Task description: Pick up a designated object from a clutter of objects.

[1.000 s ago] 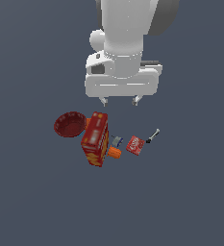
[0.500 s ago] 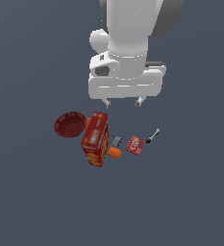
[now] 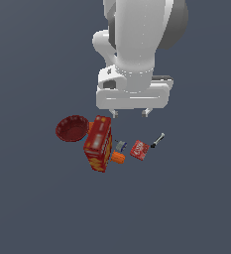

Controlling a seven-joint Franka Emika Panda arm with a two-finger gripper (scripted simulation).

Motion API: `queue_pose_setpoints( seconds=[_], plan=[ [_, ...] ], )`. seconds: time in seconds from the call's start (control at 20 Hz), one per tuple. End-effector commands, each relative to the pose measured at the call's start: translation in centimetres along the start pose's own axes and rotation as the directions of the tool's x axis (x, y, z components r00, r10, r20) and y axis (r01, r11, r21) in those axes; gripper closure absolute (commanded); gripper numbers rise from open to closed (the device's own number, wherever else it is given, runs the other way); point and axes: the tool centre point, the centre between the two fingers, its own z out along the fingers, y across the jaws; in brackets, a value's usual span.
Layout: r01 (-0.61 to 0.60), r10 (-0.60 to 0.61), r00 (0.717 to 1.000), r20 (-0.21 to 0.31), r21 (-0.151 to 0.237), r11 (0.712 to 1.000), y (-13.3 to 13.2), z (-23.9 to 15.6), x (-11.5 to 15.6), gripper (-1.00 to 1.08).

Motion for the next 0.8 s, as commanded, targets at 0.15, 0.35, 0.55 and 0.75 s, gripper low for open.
queue_pose_setpoints(
  seconds=[0.15, 0.35, 0.55, 0.75],
  plan=[
    [-0.076, 0.076, 0.997, 0.008, 0.008, 0.997, -1.4, 3.6, 0.3, -0.92],
    [-0.155, 0.155, 0.988, 0.017, 0.012, 0.988, -2.8, 7.2, 0.2, -0.92],
    [-0.244, 0.244, 0.969, 0.025, 0.009, 0.970, -4.2, 11.3, -0.1, -0.92],
    [-0.332, 0.332, 0.943, 0.030, 0.000, 0.943, -5.4, 15.3, -0.8, -0.92]
  ],
)
